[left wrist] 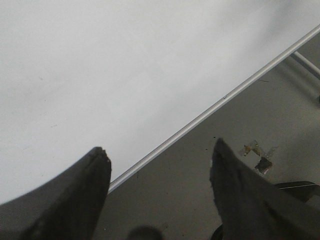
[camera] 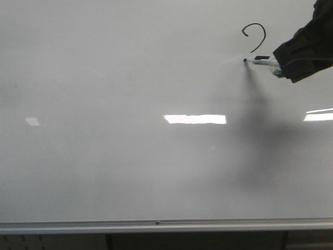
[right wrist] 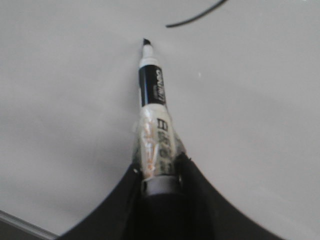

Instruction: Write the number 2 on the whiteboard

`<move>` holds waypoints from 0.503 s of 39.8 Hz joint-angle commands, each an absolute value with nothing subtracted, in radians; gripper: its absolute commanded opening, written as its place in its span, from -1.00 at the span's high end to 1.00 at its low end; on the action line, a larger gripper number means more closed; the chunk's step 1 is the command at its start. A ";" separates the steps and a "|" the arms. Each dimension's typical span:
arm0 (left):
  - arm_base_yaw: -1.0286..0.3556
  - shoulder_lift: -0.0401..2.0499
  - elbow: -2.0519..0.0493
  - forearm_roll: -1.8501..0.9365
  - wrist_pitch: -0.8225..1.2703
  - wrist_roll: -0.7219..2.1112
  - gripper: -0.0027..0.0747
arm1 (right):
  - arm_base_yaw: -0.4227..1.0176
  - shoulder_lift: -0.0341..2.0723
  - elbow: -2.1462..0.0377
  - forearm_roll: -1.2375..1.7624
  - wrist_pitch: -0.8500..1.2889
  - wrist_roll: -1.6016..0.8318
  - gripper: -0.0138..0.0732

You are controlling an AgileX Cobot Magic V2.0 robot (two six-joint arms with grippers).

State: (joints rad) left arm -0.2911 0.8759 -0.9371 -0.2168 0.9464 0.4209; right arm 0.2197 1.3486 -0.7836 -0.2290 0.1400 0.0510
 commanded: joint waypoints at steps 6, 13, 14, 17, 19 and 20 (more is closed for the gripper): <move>-0.288 0.866 -0.962 -0.239 0.888 0.411 -0.18 | 0.122 1.315 -0.808 -0.243 0.138 0.044 0.60; -0.288 0.866 -0.962 -0.239 0.888 0.411 -0.18 | 0.131 1.271 -0.808 -0.231 0.142 0.044 0.60; -0.288 0.866 -0.962 -0.239 0.888 0.411 -0.18 | 0.131 1.255 -0.808 -0.224 0.148 0.044 0.60; -0.288 0.866 -0.962 -0.239 0.888 0.411 -0.18 | 0.133 1.203 -0.808 -0.189 0.188 0.044 0.60; -0.288 0.866 -0.962 -0.243 0.881 0.411 -0.18 | 0.143 1.159 -0.808 -0.177 0.227 0.044 0.60; -0.290 0.866 -0.962 -0.247 0.877 0.411 -0.18 | 0.154 1.132 -0.808 -0.174 0.252 0.044 0.60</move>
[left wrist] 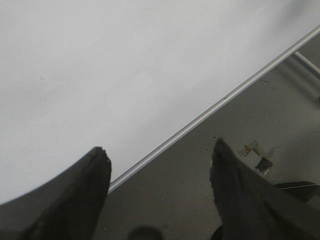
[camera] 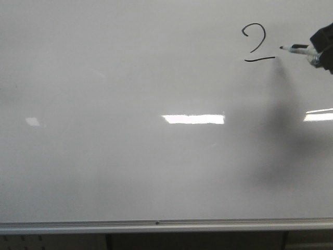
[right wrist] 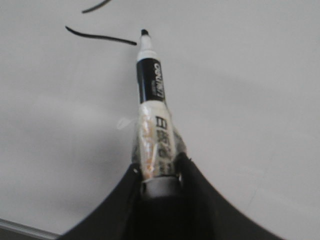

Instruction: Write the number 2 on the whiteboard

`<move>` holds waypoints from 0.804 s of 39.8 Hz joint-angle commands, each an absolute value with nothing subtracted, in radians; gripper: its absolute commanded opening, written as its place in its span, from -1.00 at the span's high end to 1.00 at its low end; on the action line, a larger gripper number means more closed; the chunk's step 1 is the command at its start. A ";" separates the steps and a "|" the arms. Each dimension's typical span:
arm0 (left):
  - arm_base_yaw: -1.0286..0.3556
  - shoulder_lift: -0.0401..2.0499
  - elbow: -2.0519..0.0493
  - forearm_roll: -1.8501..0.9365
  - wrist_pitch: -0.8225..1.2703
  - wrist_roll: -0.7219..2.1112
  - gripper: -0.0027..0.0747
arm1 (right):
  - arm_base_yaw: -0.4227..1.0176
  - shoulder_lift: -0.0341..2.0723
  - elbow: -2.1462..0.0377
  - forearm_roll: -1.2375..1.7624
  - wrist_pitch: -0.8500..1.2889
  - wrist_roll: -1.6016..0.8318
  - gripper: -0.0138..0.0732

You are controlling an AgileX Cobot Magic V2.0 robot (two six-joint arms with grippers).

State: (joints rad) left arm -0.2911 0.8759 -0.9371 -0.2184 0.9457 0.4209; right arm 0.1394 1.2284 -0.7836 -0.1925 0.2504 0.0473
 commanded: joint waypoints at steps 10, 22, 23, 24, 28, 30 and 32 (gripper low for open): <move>-0.383 0.933 -1.052 -0.344 0.937 0.561 -0.18 | 0.390 0.939 -0.846 -0.159 0.565 -0.097 0.60; -0.707 1.063 -1.140 -0.349 0.945 0.722 -0.18 | 0.742 0.918 -0.997 0.043 0.938 -0.447 0.60; -0.738 1.075 -1.140 -0.349 0.934 0.730 -0.18 | 0.762 0.918 -1.003 0.065 0.940 -0.459 0.60; -0.760 1.087 -1.142 -0.349 0.920 0.732 -0.18 | 0.781 0.918 -1.005 0.074 0.940 -0.466 0.60; -0.855 1.136 -1.155 -0.349 0.873 0.732 -0.18 | 0.833 0.918 -1.005 0.080 0.938 -0.475 0.60; -0.896 1.159 -1.159 -0.349 0.844 0.732 -0.18 | 0.842 0.918 -1.005 0.080 0.938 -0.475 0.60; -0.927 1.186 -1.169 -0.349 0.815 0.732 -0.18 | 0.846 0.918 -1.005 0.080 0.938 -0.475 0.60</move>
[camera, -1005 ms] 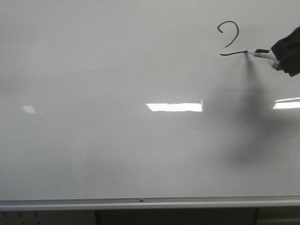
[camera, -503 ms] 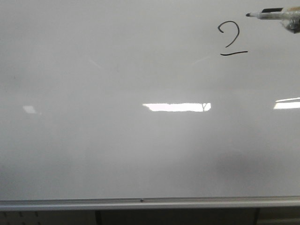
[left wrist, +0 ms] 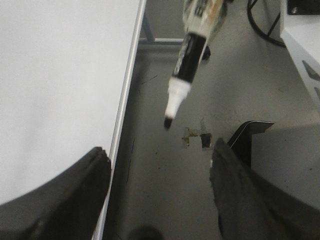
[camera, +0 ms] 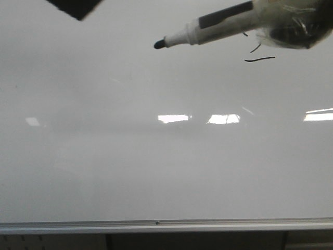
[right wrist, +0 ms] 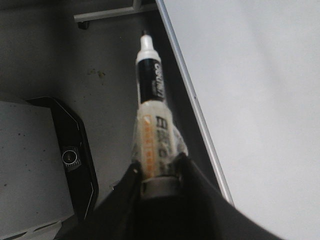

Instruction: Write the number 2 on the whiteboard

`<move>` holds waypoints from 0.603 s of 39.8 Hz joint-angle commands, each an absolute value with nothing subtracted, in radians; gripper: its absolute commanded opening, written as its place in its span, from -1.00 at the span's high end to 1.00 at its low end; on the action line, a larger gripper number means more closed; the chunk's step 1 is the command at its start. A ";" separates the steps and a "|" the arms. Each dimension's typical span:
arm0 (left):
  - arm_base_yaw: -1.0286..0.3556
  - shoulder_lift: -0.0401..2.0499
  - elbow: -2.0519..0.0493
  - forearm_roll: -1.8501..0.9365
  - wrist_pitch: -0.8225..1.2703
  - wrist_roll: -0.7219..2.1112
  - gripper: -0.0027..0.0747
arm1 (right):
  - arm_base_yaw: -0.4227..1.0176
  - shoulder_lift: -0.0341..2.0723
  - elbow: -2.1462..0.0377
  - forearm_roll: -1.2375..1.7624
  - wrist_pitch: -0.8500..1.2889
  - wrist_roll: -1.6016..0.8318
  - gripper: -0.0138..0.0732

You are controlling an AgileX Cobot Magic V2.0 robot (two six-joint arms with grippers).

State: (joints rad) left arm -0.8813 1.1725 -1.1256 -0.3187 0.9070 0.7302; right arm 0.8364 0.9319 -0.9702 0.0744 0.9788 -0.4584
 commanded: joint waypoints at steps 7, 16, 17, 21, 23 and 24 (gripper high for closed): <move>-0.995 1.272 -1.203 -0.349 0.796 0.732 -0.18 | 0.846 0.918 -1.005 0.080 0.938 -0.475 0.60; -1.002 1.336 -1.208 -0.349 0.740 0.732 -0.12 | 0.846 0.918 -1.005 0.080 0.936 -0.475 0.60; -1.002 1.338 -1.208 -0.352 0.735 0.732 -0.06 | 0.846 0.918 -1.005 0.080 0.936 -0.475 0.60; -1.002 1.339 -1.208 -0.355 0.712 0.732 0.28 | 0.846 0.918 -1.005 0.080 0.936 -0.475 0.60; -1.002 1.339 -1.208 -0.355 0.702 0.732 0.44 | 0.846 0.918 -1.005 0.079 0.936 -0.475 0.60; -1.002 1.339 -1.208 -0.355 0.700 0.732 0.52 | 0.846 0.918 -1.005 0.079 0.936 -0.475 0.60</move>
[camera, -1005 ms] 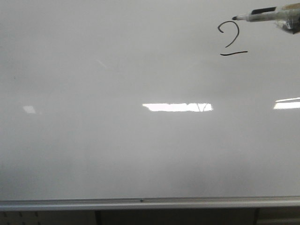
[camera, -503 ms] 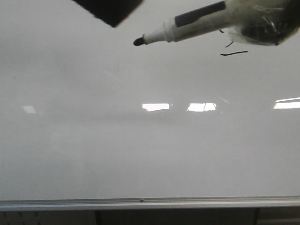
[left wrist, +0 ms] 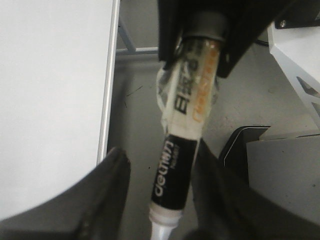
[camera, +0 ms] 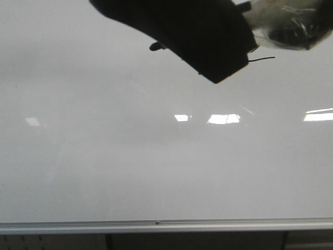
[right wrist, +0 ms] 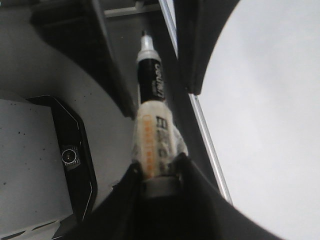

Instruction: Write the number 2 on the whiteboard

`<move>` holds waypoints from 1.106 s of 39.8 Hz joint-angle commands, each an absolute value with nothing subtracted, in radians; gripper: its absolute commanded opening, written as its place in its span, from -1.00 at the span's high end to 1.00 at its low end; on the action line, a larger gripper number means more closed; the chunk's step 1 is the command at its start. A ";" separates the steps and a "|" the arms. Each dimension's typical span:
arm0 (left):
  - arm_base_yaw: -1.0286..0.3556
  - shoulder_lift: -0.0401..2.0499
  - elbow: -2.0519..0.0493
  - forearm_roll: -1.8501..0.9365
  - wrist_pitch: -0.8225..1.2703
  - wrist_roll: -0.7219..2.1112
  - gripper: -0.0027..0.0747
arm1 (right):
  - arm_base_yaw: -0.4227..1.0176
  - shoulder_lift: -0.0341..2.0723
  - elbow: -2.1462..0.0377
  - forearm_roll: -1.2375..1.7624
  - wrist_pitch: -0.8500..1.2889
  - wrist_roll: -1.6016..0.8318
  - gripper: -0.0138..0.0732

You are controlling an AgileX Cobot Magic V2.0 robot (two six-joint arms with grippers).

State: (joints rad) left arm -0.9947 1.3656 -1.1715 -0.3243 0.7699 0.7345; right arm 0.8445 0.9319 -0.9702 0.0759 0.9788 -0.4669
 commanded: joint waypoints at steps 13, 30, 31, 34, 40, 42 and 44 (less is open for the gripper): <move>-1.002 1.339 -1.208 -0.340 0.720 0.728 0.95 | 0.844 0.910 -1.005 0.025 0.949 -0.455 -0.40; -0.840 1.263 -1.208 0.285 0.861 0.000 0.95 | 0.844 0.756 -1.005 -0.427 1.119 0.094 -0.48; -0.809 1.256 -1.204 0.304 0.865 -0.036 0.95 | 0.844 0.754 -1.005 -0.431 1.123 0.102 -0.48; -0.708 1.238 -1.175 0.325 0.844 -0.099 0.95 | 0.844 0.751 -1.000 -0.433 1.126 0.104 -0.48; -0.505 1.223 -1.092 0.323 0.741 -0.167 0.95 | 0.844 0.751 -0.991 -0.433 1.118 0.105 -0.48; -0.442 1.223 -1.061 0.321 0.690 -0.191 0.95 | 0.844 0.751 -0.988 -0.434 1.114 0.105 -0.48; -0.375 1.223 -1.019 0.319 0.626 -0.231 0.95 | 0.844 0.751 -0.985 -0.433 1.111 0.105 -0.48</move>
